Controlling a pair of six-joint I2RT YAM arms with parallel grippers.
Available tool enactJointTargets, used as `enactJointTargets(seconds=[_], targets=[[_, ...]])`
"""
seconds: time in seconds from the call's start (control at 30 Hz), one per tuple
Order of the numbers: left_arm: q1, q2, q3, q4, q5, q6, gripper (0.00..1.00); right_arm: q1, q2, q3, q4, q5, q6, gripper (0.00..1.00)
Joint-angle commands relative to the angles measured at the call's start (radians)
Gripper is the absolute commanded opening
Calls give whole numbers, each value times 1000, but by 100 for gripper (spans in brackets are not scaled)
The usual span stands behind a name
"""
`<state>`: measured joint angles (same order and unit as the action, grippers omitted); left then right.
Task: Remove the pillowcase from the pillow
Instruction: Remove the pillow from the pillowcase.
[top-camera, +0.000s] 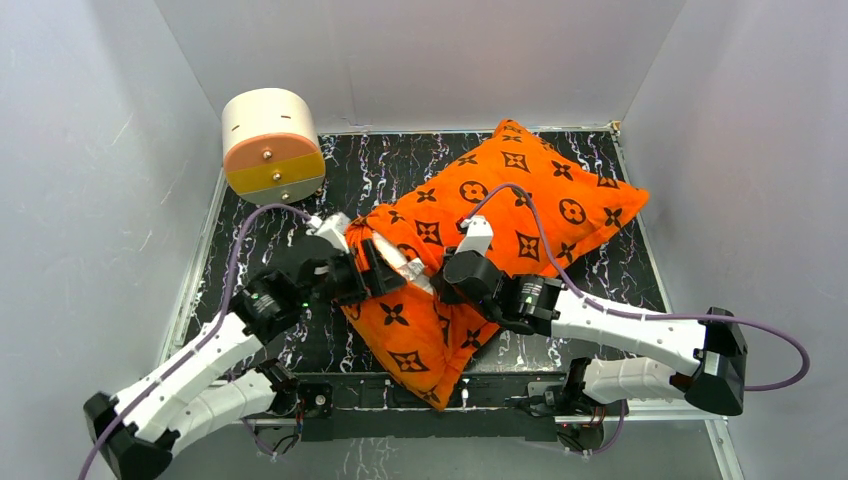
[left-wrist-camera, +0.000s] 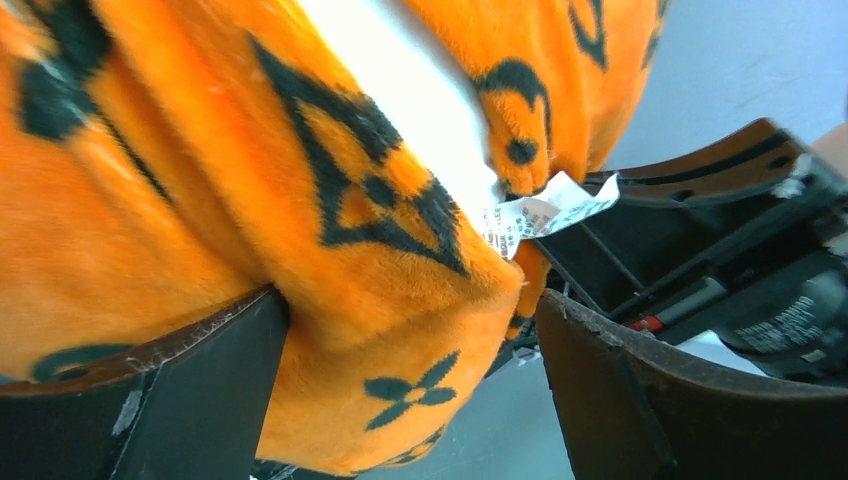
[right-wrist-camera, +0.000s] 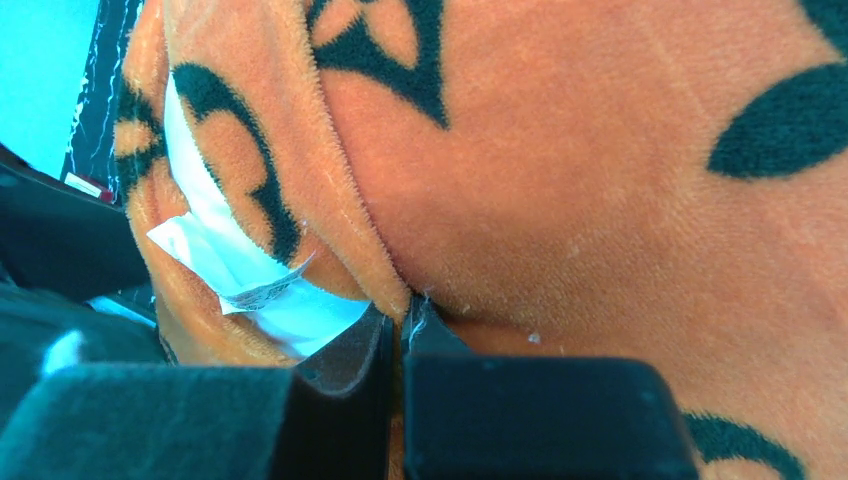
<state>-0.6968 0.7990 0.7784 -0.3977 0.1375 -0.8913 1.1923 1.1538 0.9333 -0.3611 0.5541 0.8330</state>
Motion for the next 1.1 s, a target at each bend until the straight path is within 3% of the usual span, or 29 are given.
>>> enactJointTargets(seconds=[0.0,0.1,0.2,0.27,0.37,0.47,0.57,0.6,0.73,0.83,0.9,1.0,1.07], targets=[[-191,133,25,2,-178,-90,91,-11,-15,-65,180,63,4,0],[-273,207,66,-26,-306,-91,89,-12,-24,-103,242,19,3,0],[-288,213,42,-60,-388,-122,77,-11,-36,-118,252,4,4,0],[-288,191,8,-58,-409,-128,56,-11,-51,-117,236,11,4,0],[-288,156,-3,-73,-418,-116,33,-11,-85,-113,211,37,-8,0],[-289,113,5,-179,-448,-131,0,-11,-114,-76,127,135,-15,0],[-290,23,-36,-280,-480,-182,0,-12,-138,-26,29,271,-11,0],[-290,-16,-52,-314,-486,-203,0,-13,-136,6,-73,348,8,0],[-290,-181,-65,-496,-525,-290,0,-18,-94,116,-524,632,307,0],[-289,-225,-3,-681,-627,-335,0,-58,-65,102,-759,665,572,0],[-289,-231,39,-743,-670,-336,0,-102,-51,16,-718,616,588,0],[-289,-212,36,-678,-639,-293,0,-174,-20,-136,-397,458,332,0],[-289,-167,23,-645,-608,-279,0,-220,15,-172,-297,369,263,0]])
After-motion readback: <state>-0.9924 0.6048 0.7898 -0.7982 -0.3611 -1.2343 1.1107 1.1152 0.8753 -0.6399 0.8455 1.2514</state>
